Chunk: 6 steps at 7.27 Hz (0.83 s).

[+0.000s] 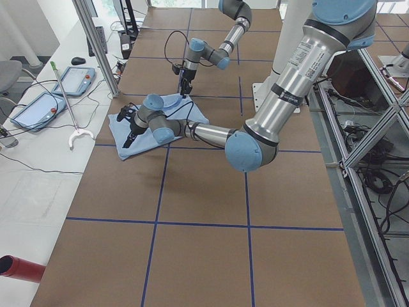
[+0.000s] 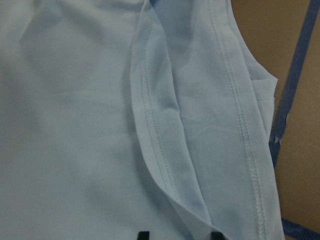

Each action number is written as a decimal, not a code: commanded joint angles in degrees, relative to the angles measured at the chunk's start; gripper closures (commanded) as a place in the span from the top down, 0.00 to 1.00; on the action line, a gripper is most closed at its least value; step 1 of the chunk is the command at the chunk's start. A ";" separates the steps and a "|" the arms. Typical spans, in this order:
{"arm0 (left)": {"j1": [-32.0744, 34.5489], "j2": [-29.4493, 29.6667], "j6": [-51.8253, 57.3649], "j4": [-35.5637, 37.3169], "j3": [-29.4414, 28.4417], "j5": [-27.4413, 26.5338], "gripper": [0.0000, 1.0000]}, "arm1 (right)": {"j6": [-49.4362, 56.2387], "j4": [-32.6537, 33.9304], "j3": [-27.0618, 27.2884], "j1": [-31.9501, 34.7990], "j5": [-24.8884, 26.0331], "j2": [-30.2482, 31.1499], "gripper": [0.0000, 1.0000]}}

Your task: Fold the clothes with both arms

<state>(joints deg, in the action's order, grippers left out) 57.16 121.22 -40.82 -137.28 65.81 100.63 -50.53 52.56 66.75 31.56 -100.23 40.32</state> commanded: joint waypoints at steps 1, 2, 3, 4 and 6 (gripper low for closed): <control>-0.03 -0.72 0.04 0.00 0.72 0.00 1.00 | 1.48 -0.09 -0.04 1.57 -1.27 -0.15 0.49; -0.03 -0.72 -0.05 0.00 0.72 0.00 1.00 | 1.48 -0.09 -0.04 1.75 -1.89 -0.42 0.49; -0.03 -0.72 -0.05 0.00 0.72 0.00 1.00 | 1.48 -0.35 -0.12 1.84 -3.03 -0.42 0.49; -0.03 -0.72 -0.05 0.00 0.72 0.00 1.00 | 1.48 -0.27 -0.47 1.75 -3.21 -0.42 0.49; -0.03 -0.72 -0.05 0.00 0.72 0.00 1.00 | 1.57 -0.27 -0.83 1.31 -3.39 0.02 0.47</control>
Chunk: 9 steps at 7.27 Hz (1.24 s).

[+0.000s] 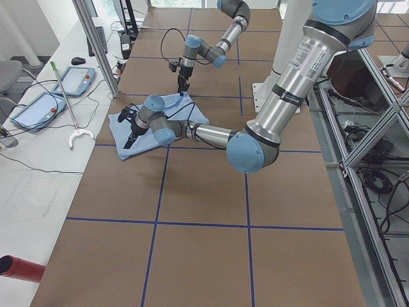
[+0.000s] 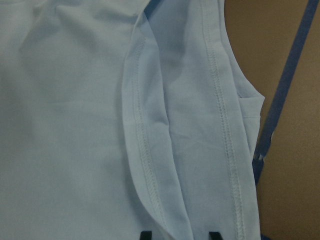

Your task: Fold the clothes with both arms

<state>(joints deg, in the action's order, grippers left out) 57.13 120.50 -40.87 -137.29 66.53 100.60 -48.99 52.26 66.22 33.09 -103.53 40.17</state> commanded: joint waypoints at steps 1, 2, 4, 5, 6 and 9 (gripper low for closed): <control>0.00 0.00 0.00 0.00 0.00 0.03 1.00 | 0.12 0.04 -0.48 -0.22 -0.01 0.26 0.43; 0.00 0.00 0.00 0.00 0.09 0.03 1.00 | 0.21 0.04 -0.66 -0.22 0.00 0.26 0.31; 0.00 0.00 0.09 0.00 0.09 0.03 1.00 | 0.03 0.04 -0.57 -0.22 0.35 0.35 0.00; 0.00 0.00 0.00 0.00 0.09 0.03 1.00 | 0.03 -0.05 -0.57 -0.13 0.35 0.70 0.00; 0.00 0.00 0.09 0.00 0.18 0.03 1.00 | -0.32 -0.05 -0.14 0.31 0.35 0.70 0.00; -0.09 0.00 0.09 0.00 0.27 0.03 1.00 | -5.38 -0.23 9.14 0.75 0.26 9.71 0.00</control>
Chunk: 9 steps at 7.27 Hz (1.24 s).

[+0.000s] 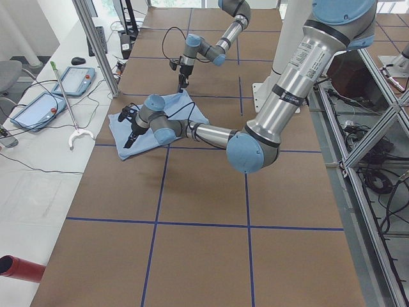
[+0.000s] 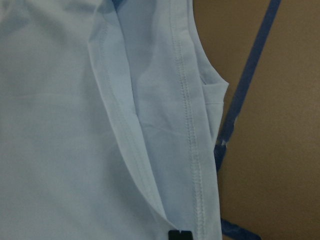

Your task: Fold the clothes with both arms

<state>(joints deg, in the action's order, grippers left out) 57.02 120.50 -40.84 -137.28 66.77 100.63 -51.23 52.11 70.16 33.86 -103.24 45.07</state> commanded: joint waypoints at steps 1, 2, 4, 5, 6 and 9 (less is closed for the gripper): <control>0.02 0.00 0.06 0.00 0.11 0.00 1.00 | -6.56 -0.08 6.47 -0.90 0.40 5.89 0.00; -0.06 0.00 -0.02 0.00 0.11 0.00 1.00 | -9.47 -0.08 6.31 -2.47 2.93 5.82 0.00; 0.02 0.00 0.06 0.00 0.11 0.00 1.00 | -11.26 0.09 6.22 -3.11 4.71 4.51 1.00; -0.06 0.00 0.06 0.00 0.11 0.00 1.00 | -11.60 0.27 5.70 -1.89 4.63 3.02 1.00; -0.07 0.00 0.06 0.00 0.11 0.00 1.00 | -17.87 0.27 3.17 -1.79 4.54 0.39 0.99; -0.15 0.00 -0.11 0.00 0.02 0.00 1.00 | -24.36 0.71 -9.85 -0.12 4.80 -9.47 0.89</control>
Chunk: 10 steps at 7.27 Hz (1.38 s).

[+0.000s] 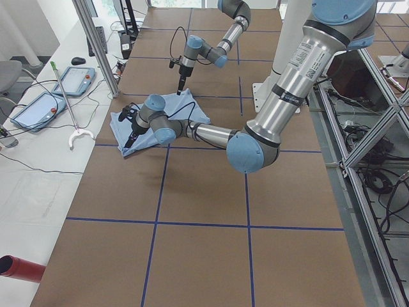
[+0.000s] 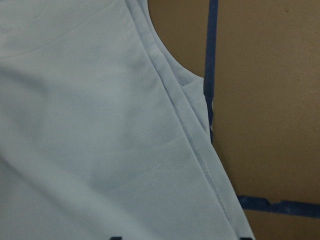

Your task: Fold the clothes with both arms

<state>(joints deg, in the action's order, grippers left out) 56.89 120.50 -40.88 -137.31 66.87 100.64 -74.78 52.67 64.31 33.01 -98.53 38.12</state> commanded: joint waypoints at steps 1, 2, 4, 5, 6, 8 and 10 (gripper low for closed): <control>-0.02 -0.09 -0.08 0.02 -0.08 0.00 1.00 | 1.98 0.24 -8.37 1.09 0.35 -5.05 0.89; -0.11 -0.44 -0.08 0.02 0.01 0.00 1.00 | 4.70 0.33 -10.42 1.27 0.44 -5.86 0.89; -0.11 -0.53 -0.08 0.02 0.01 0.00 1.00 | 7.27 2.78 -10.61 1.27 0.62 -5.86 0.80; -0.11 -0.53 0.01 0.02 0.01 0.00 1.00 | 7.80 2.88 -10.61 1.10 0.70 -5.78 0.77; -0.02 -0.53 0.01 0.02 0.01 0.00 1.00 | 8.07 2.96 -10.61 1.09 0.79 -5.78 0.74; -0.02 -0.62 0.01 0.02 0.01 0.00 1.00 | 9.99 3.66 -10.70 1.01 1.14 -5.78 0.70; -0.02 -0.62 0.01 0.02 0.01 0.00 1.00 | 10.09 3.76 -10.70 1.01 1.76 -5.86 0.55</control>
<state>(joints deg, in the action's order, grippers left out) 56.86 119.89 -40.91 -137.29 66.89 100.64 -64.90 56.32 53.62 34.02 -97.06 32.29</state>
